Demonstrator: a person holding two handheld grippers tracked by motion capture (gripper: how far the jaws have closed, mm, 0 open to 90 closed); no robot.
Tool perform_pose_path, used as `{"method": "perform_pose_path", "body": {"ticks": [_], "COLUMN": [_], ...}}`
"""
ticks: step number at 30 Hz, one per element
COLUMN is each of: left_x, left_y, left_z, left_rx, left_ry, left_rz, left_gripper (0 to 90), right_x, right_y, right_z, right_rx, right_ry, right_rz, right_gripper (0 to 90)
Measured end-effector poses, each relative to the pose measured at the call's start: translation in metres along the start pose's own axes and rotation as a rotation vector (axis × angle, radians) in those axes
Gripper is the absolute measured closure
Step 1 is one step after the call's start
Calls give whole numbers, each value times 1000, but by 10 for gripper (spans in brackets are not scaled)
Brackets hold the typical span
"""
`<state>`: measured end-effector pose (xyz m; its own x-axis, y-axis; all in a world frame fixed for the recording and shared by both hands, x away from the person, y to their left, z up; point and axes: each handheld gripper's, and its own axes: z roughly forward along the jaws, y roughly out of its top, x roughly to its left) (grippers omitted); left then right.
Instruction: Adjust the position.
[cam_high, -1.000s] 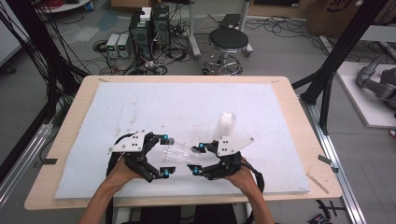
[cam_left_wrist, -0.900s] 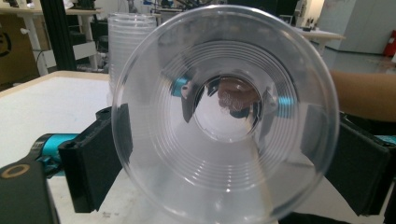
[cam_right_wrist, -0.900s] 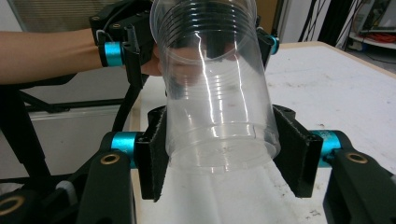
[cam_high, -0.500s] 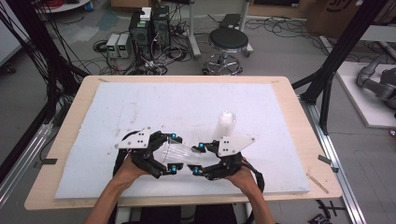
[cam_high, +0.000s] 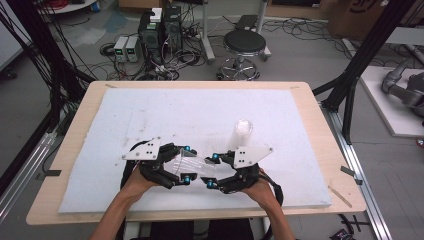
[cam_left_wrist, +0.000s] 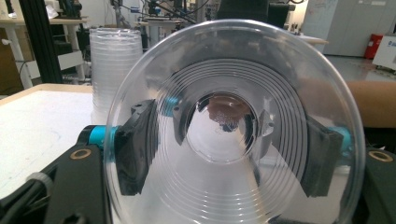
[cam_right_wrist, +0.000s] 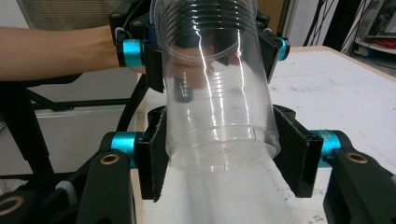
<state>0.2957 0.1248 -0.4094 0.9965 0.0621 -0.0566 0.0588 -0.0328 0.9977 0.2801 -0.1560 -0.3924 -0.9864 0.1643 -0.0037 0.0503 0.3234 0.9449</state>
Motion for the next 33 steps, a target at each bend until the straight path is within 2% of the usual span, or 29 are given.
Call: {"method": "perform_pose_path", "body": {"ticks": [2,3,5,9,12,14,16,25,27,33], "left_x": [0,-1,-1,0,1,4,7,26,30,42], "left_y": [0,0,0,0,3,6,11,26,28,32], "left_z": [0,0,0,0,-3,-5,-6,-4,-3,4], "left_rx": [2,4,6,16,43,88,169,309,363,475], "left_ry": [-2,1,-1,7,29,49,90,97,107,126], "left_rz": [4,6,7,14,18,23,36,43,53,53], "left_gripper": [316,316,316,316,315,315,315,313,313,314], "right_x": [1,1,1,3,6,7,9,10,11,13], "right_y": [0,0,0,2,2,1,-1,-19,-23,-36], "right_z": [0,1,2,3,2,0,-4,-30,-36,-56], "right_rx": [7,8,-5,11,22,29,40,55,64,82], "right_ry": [12,28,19,14,8,-20,-53,-165,-187,-275], "right_rz": [-3,9,32,32,35,36,48,107,118,143], "right_gripper": [386,305,186,179,178,167,167,167,167,167]}}
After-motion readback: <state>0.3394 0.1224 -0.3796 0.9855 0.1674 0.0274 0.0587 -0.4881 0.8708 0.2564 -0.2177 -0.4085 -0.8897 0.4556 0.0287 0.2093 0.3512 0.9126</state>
